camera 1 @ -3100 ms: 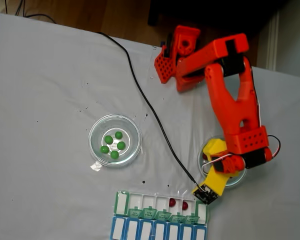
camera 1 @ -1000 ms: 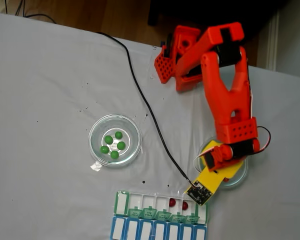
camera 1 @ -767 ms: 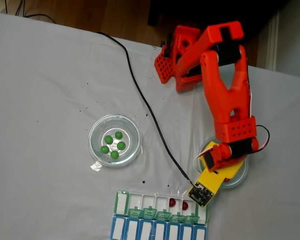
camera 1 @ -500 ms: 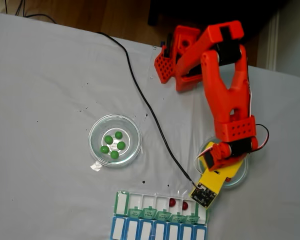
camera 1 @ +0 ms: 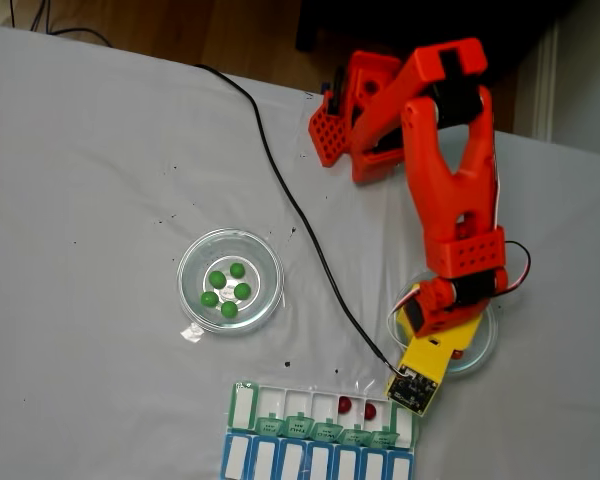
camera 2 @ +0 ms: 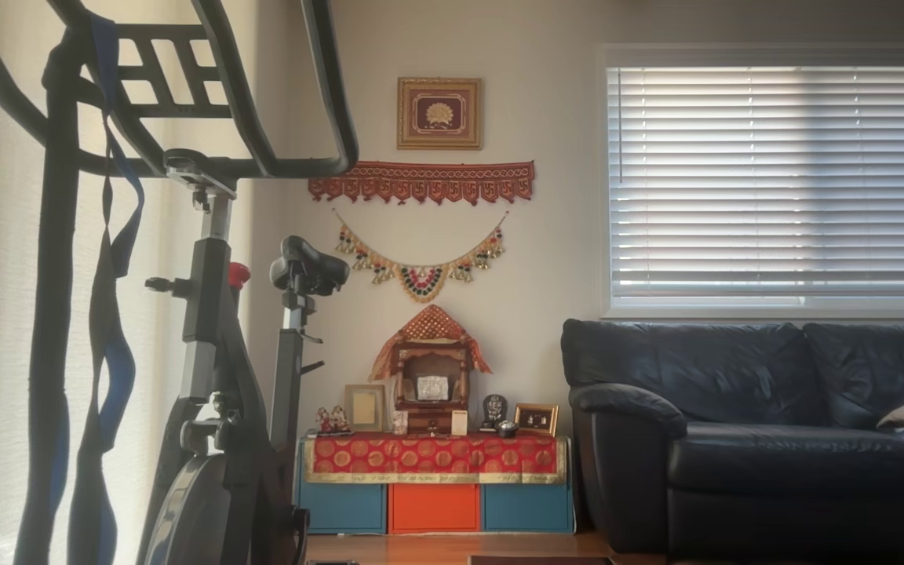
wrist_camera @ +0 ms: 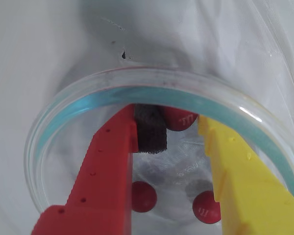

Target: Sort medicines into box.

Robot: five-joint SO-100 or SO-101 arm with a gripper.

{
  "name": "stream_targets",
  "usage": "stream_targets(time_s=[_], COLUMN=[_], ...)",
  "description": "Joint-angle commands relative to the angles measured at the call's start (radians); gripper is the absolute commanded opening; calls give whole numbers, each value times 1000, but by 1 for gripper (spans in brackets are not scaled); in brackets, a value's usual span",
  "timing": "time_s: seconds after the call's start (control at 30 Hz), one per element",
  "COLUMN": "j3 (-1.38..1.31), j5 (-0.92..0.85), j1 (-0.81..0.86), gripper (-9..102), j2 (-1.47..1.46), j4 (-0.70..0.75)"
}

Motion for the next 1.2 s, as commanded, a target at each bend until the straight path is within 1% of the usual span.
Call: stream_targets(time_s=[0.0,0.17,0.37,0.47,0.57,0.63,0.8,0.93,1.03,1.17], j3=[11,64,95,98,94,71,-61,-187,-238,-311], j5=[-11,-6,12,20,32,46,44,57,80,156], j1=[25,23,14,9,-2,-11,-18,-46,-58,-63], gripper=[11,10,4,1,1,1,1,1,1,1], j2=[91,144,181,187,193,199,192,123,104,121], j4=[-38,-72,-87,-86,-57,0,242,431,511,595])
